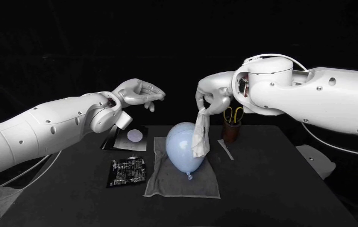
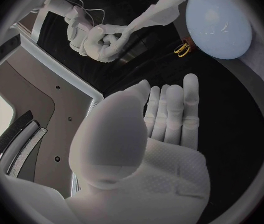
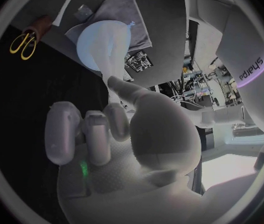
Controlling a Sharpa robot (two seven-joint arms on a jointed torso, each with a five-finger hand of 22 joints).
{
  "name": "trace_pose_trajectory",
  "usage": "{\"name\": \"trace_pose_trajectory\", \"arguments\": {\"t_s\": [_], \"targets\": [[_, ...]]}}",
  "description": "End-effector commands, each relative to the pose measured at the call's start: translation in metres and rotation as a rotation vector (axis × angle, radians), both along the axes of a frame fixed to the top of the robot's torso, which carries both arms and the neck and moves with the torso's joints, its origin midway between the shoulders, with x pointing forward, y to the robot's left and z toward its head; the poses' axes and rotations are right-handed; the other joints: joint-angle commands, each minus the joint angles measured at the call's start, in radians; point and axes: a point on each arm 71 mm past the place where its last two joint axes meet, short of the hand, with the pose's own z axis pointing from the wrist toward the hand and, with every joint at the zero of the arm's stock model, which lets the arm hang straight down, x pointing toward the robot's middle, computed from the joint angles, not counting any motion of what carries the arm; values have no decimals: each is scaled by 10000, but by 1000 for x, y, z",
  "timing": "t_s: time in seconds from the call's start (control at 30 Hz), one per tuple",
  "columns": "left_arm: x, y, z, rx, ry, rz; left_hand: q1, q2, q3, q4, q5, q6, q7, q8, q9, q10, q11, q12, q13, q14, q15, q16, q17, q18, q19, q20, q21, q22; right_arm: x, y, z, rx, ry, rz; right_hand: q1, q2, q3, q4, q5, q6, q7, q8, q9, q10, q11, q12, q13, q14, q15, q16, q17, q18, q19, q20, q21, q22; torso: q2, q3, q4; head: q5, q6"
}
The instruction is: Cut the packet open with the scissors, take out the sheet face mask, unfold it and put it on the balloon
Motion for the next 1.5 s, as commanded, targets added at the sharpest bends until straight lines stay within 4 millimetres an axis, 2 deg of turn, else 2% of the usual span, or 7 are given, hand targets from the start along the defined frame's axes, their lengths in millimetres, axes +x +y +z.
{"name": "trace_pose_trajectory", "arguments": {"t_s": [0.03,0.23,0.53,0.97,1.2,1.37,1.5], "targets": [[-2,-4,3,-533,-62,-13,-44,-170,-150,1,13,-67,-20,-110,-28,-44,57,-139,-15,73,24,-14,-34,82,81,-11,-11,-37,-2,1,7,-1504,-2054,433,32,-51,-56,14,67,66,4,43,10,390,-91,51,821,1062,-2,45,2627,-81,488,0,66,2020,3,7,0,24,-43],[-5,-11,4,-758,-109,-118,-115,-406,-592,14,13,-459,-72,-452,-141,-492,100,-734,-16,23,56,-206,-250,83,158,29,-237,-213,-6,4,18,-1638,-3764,559,24,-84,-60,35,67,111,-13,54,10,430,-97,114,865,1062,8,45,2627,-94,507,6,123,2037,2,3,7,12,-51],[-15,-24,-3,-726,-119,-300,-30,-371,-1023,-24,12,-764,-55,-701,-229,-869,85,-1149,2,-17,-34,-357,-298,85,218,-33,-457,-379,-6,4,30,-1223,-5244,441,9,-128,-58,66,67,164,-34,61,6,476,-108,182,914,1062,12,45,2627,-119,547,9,249,2073,15,4,23,-11,-55],[-32,-43,-27,119,-1121,272,192,-292,-1661,-52,12,-682,331,-695,-212,-516,264,-1037,62,-162,206,-447,-304,54,250,126,-665,-536,0,11,41,-450,-6099,198,13,-152,-38,80,67,199,-49,62,0,503,-120,220,942,1062,5,45,2627,-130,566,9,306,2090,21,1,17,-38,85],[-30,-52,-34,466,-1559,886,540,-135,-2277,-38,13,-1098,351,-852,-265,-1020,420,-1089,37,-567,366,-413,-295,52,70,277,-829,-628,0,15,44,-187,-6274,232,17,-159,-29,80,67,208,-52,62,-2,506,-124,220,943,1062,3,45,2627,-133,572,8,321,2094,24,-14,1,-4,133],[-28,-60,-36,663,-1696,1095,711,-55,-2868,104,14,-1605,324,-1043,-320,-1297,475,-961,64,-774,424,-300,-296,60,-12,350,-875,-653,0,20,46,-65,-6338,328,19,-163,-24,81,66,212,-53,62,-3,510,-125,227,948,1062,1,45,2627,-135,574,8,328,2097,23,9,5,25,139],[-30,-66,-35,758,-1825,1027,788,-10,-3331,268,15,-1695,615,-1029,-297,-1321,504,-737,109,-855,456,-203,-303,62,-25,383,-864,-649,0,23,46,-6,-6362,393,22,-168,-18,82,66,219,-55,62,-4,515,-128,235,954,1062,0,45,2627,-138,580,7,345,2102,19,7,-1,7,131]]}}
